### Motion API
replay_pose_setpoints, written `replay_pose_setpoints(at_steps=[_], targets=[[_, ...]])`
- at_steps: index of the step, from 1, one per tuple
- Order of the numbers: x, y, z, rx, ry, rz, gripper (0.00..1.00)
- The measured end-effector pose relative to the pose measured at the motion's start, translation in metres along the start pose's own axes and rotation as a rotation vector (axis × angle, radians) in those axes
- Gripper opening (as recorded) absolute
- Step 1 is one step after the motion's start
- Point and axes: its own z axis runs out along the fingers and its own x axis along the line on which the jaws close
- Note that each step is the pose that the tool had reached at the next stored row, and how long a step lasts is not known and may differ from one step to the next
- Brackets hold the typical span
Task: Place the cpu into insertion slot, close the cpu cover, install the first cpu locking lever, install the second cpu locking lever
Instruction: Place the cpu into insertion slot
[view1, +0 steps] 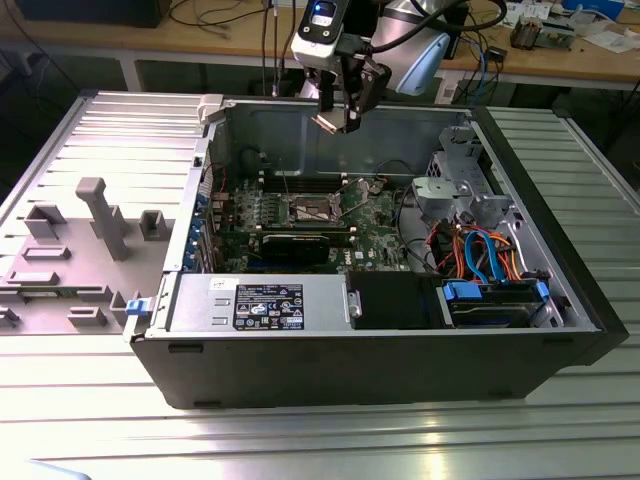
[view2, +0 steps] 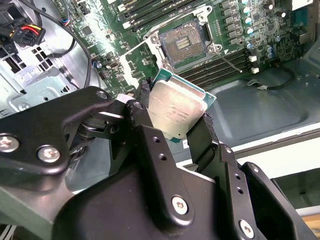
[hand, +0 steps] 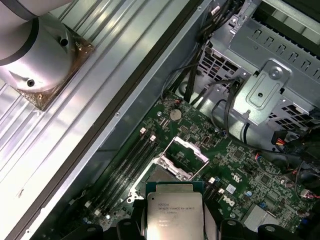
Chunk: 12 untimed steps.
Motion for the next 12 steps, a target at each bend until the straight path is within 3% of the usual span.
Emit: replay_pose_setpoints(at_steps=[5, 12], targets=[[0.0004, -0.0005, 0.0, -0.0001, -0.001, 0.011, 0.55], [0.0005, -0.0007, 0.0004, -0.0016, -0.0077, 0.087, 0.55]])
